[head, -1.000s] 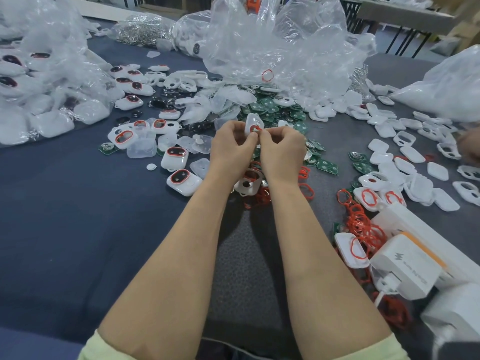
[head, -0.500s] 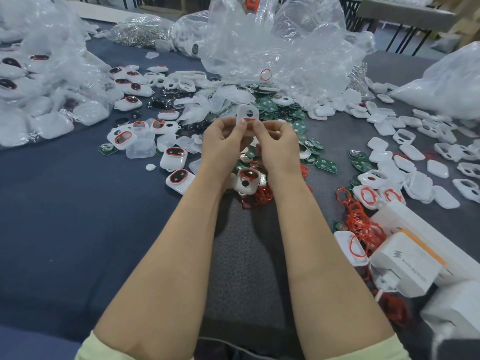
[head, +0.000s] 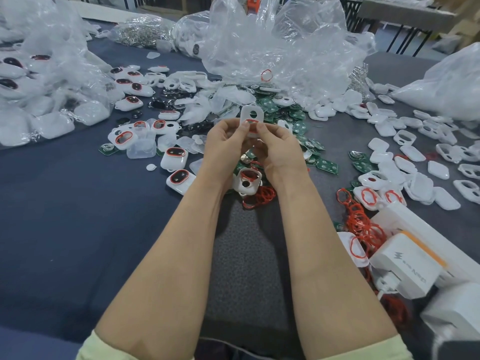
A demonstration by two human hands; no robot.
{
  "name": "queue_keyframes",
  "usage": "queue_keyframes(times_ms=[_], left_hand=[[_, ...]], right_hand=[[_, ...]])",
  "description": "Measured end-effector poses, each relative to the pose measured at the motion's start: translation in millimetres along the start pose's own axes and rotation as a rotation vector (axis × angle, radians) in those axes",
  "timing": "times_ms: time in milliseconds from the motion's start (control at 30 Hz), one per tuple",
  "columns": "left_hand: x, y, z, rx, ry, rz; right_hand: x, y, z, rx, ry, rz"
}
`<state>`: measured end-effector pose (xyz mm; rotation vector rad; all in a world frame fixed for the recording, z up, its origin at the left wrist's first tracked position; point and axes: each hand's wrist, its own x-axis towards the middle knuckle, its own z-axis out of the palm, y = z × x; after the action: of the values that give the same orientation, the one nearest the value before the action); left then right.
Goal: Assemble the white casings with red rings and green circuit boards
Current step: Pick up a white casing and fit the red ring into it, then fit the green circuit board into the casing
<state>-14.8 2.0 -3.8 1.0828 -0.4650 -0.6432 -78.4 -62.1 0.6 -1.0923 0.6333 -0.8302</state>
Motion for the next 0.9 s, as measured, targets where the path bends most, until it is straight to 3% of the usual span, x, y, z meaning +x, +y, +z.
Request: queue_keyframes(times_ms=[267,467,667,800,900], left_hand=[[1.0,-0.2,1.7,-0.018,0.022,-0.022],[1.0,0.3,1.8,-0.039,0.016,-0.046],[0.3,2.1,2.9,-0.031,0.013,-0.048],[1.0,1.7,2.1,0.141,0.056,0.066],[0.1,0.1,0.5,0.427,0.068,0.218]], right_hand=[[4.3,3.6,-1.9,-0.136,0.050,-0.008],[1.9,6.7,-2.5,-0.376,0.060,-0.155],[0.3,5.7,-1.6,-0.334,0.059,-0.164],[-0.8,4.4,-1.3,-0.341,0.108,-0.212],[-1.9,0.3,-2.0,-0.310,0.100,-0.220]])
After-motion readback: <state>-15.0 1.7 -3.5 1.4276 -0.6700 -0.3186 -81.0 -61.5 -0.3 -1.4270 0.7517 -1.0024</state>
